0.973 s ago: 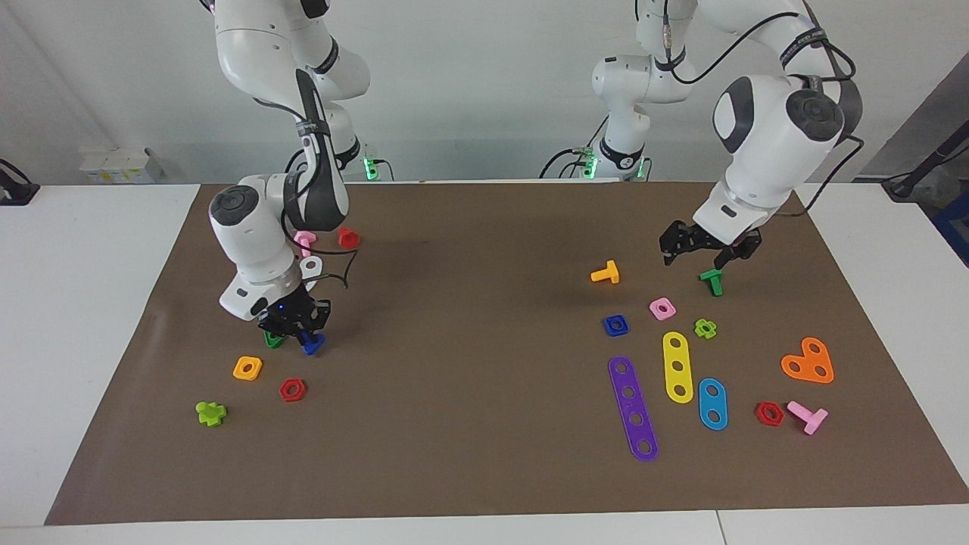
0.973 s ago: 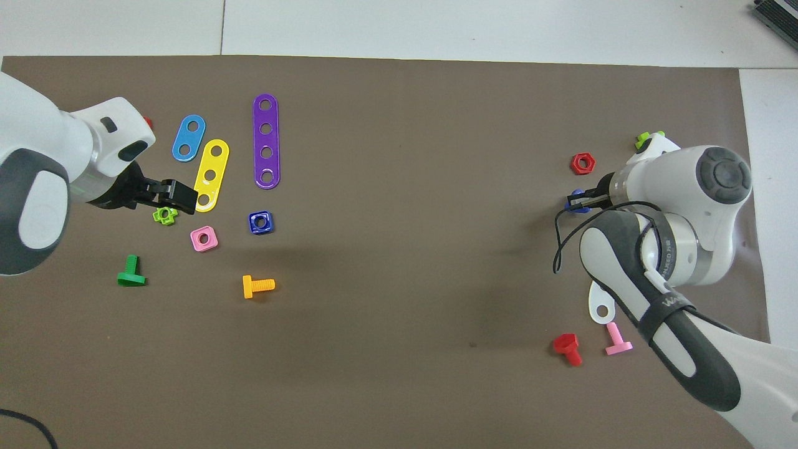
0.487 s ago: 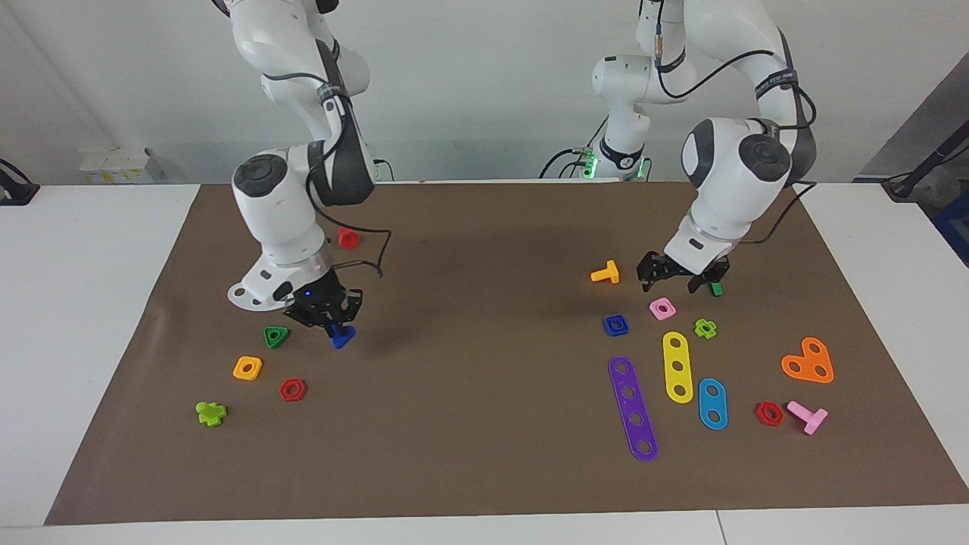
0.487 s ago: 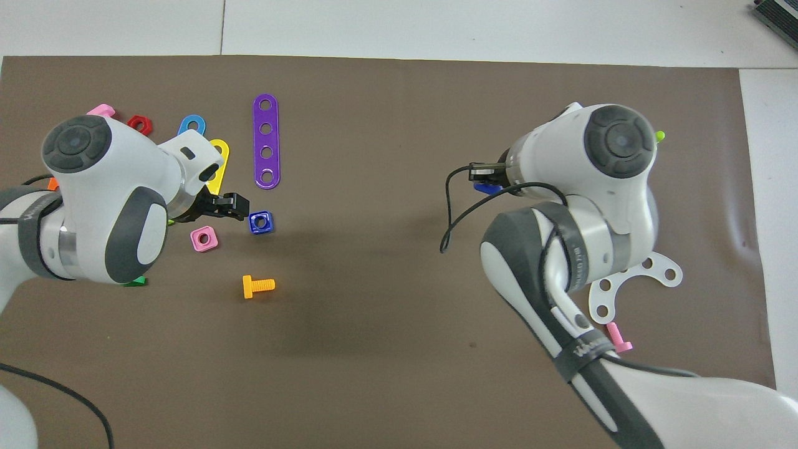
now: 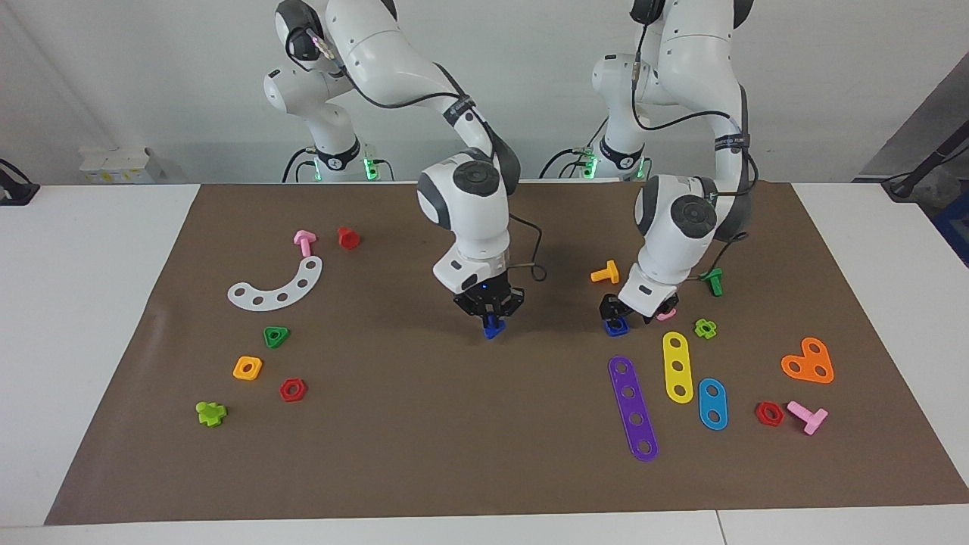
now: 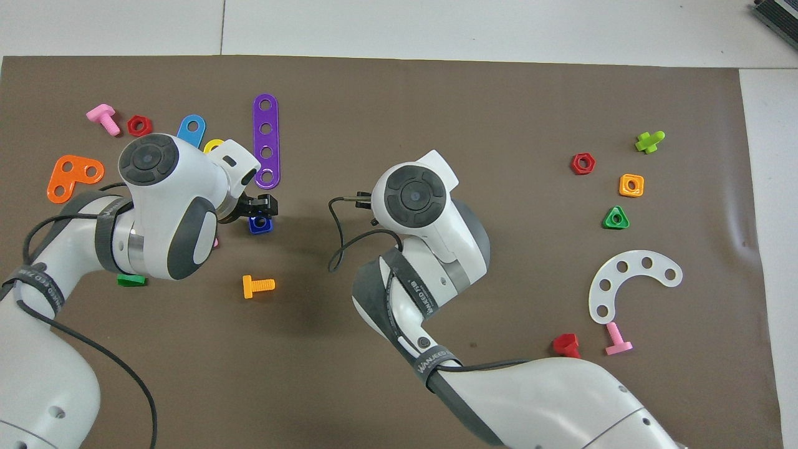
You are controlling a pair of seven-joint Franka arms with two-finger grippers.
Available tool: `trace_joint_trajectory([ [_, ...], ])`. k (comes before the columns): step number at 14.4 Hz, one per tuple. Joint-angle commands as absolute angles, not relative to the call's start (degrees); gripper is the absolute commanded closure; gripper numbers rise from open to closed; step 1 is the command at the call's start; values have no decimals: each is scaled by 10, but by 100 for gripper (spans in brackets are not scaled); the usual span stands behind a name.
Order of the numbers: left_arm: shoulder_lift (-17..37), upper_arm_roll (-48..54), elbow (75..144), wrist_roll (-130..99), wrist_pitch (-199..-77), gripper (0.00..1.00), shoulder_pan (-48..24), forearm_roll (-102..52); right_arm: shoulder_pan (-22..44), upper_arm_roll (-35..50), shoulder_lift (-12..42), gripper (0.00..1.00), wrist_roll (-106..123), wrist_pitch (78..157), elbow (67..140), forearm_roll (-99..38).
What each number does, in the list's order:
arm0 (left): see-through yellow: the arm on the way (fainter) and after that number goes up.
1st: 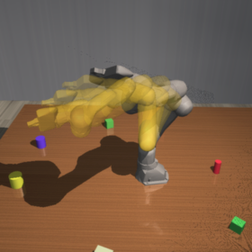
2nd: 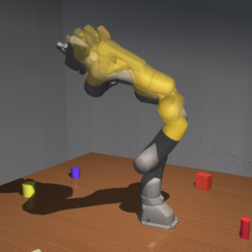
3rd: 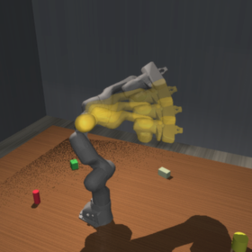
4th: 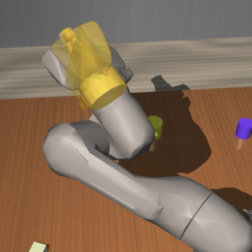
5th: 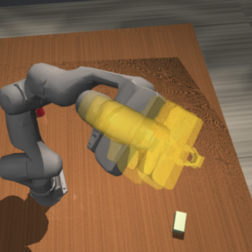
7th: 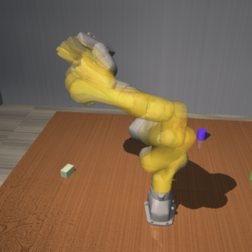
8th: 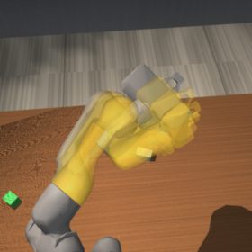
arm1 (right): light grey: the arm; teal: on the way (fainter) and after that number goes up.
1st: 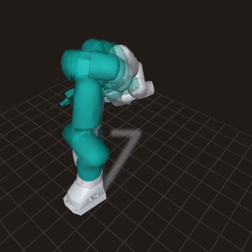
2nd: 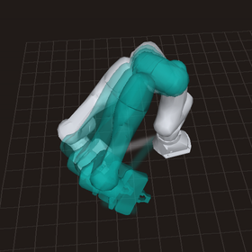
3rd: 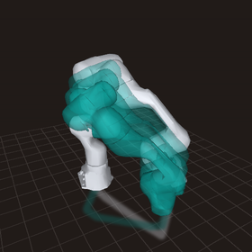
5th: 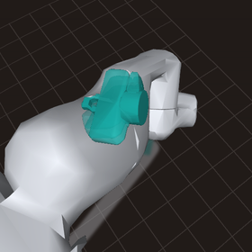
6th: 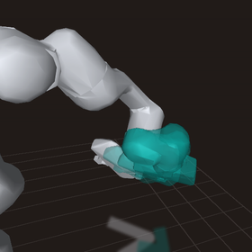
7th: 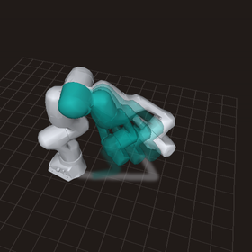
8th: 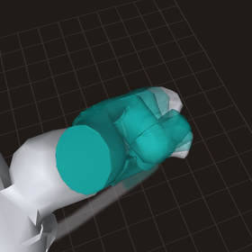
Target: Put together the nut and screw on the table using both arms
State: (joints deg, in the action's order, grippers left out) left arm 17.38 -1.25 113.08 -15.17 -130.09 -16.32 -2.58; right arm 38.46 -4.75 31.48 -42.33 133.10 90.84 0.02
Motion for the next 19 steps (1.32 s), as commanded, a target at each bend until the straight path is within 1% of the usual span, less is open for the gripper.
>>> trace_joint_trajectory([
  [1,169,-19,1144,-176,-1326,19,-170,-26,388,-49,336,100,-446,1339,887,15],
  [2,170,-19,1149,-178,-1329,20,-170,-26,400,-49,337,100,-453,1346,889,14],
  [5,172,-18,1160,-188,-1333,27,-176,-26,406,-49,335,100,-459,1346,903,14],
  [8,172,-19,1167,-221,-1342,29,-185,-26,406,-50,331,100,-459,1360,927,16],
  [9,171,-19,1167,-221,-1342,29,-190,-26,406,-50,331,77,-459,1358,927,17],
  [10,171,-19,1168,-221,-1342,29,-191,-26,407,-50,330,1,-461,1354,925,20],
  [12,171,-19,1169,-220,-1342,30,-191,-26,405,-53,321,0,-461,1345,918,33],
  [14,171,-19,1170,-214,-1341,31,-191,-26,384,-57,274,0,-454,1326,921,34],
  [16,171,-19,1171,-211,-1341,33,-191,-25,346,-56,221,0,-441,1289,921,34],
  [19,172,-19,1172,-202,-1342,39,-191,-25,286,-56,152,0,-386,1228,920,32],
])
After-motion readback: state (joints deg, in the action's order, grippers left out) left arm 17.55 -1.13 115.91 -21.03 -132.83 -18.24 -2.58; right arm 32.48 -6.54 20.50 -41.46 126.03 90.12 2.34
